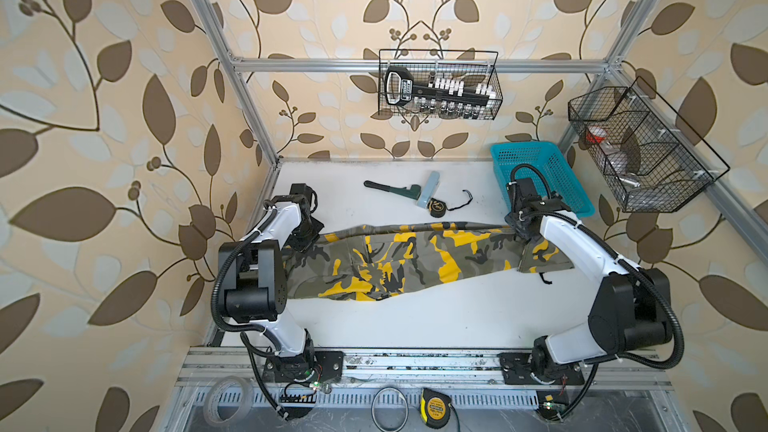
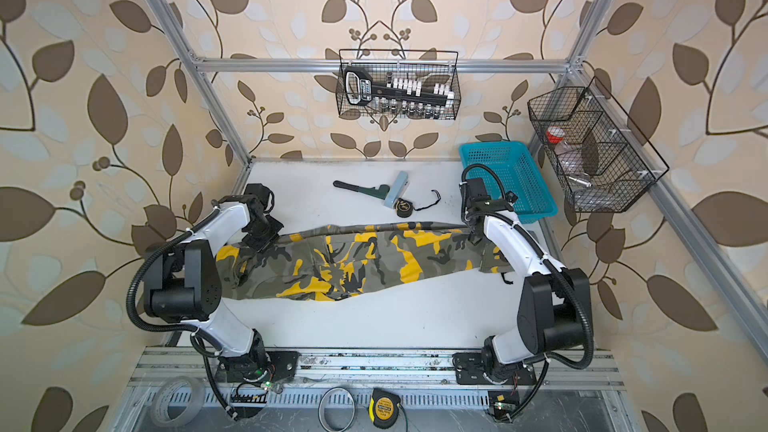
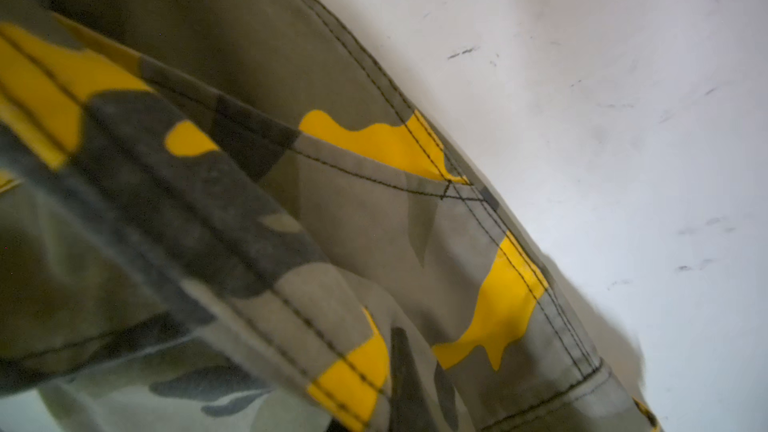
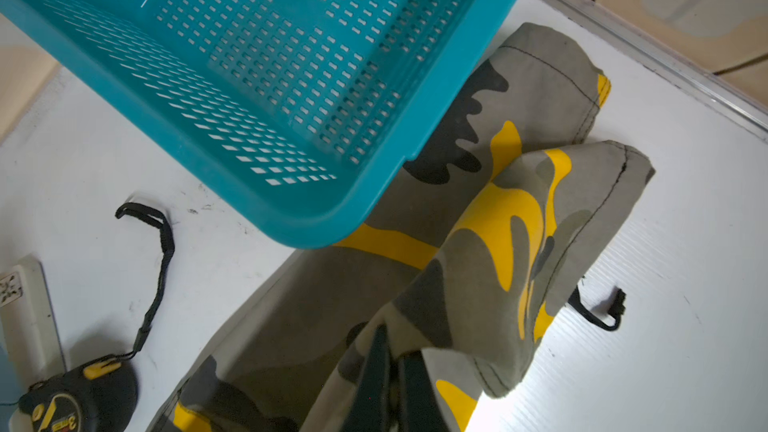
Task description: Fold and stack the trousers
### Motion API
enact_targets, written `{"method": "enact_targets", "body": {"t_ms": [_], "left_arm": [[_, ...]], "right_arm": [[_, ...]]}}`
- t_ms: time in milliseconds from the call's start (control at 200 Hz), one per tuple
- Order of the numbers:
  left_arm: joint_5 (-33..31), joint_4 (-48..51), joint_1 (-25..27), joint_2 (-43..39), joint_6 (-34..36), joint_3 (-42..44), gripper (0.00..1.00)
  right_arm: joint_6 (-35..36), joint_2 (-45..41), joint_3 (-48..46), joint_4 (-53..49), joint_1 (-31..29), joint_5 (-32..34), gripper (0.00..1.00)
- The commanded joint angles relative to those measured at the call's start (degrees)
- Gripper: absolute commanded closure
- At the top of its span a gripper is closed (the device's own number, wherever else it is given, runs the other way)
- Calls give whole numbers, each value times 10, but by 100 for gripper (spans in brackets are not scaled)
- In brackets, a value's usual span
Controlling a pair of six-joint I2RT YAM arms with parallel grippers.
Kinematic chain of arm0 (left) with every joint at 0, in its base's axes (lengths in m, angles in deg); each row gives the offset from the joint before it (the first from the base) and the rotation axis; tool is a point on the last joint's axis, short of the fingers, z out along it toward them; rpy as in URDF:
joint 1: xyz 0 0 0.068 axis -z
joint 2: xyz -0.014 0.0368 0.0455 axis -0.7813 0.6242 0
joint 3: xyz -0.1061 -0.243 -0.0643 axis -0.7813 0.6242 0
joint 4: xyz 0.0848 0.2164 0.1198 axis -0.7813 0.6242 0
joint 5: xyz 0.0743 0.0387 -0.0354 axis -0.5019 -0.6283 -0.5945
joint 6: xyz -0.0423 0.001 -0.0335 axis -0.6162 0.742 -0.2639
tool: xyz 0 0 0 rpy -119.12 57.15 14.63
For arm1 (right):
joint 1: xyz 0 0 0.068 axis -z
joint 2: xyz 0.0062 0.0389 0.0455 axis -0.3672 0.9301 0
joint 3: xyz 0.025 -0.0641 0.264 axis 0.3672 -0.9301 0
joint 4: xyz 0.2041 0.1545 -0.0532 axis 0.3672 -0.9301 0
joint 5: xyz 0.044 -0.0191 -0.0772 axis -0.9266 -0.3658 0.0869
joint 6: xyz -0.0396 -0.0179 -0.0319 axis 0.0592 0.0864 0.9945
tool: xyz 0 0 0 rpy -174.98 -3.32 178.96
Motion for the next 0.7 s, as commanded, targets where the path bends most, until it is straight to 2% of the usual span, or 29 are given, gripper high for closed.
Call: {"method": "enact_targets", "body": {"t_ms": [0,80,155,255,315,355,505,695], "left_arm": [[-22,-6,2,13,-2,-28,97],[-22,-10,2,21,0,-36,95],[-19,-10,2,26,4,-44,88],[-16,-9,2,21,14,-51,73],[-18,-4,2,14,22,-56,56],[-20,3,2,6,27,-57,49],[-5,12,15,-48,35,-41,40],[9,21,92,-111,19,3,38]], "right_arm": [[20,16,18,33,2,56,96],[26,35,21,51,1,62,93],[37,54,23,73,1,53,88],[67,70,19,112,-4,51,79],[88,75,20,122,-5,52,68],[98,75,23,121,-6,56,63],[131,52,10,120,-6,70,56],[187,-34,-35,111,-4,36,53]]}}
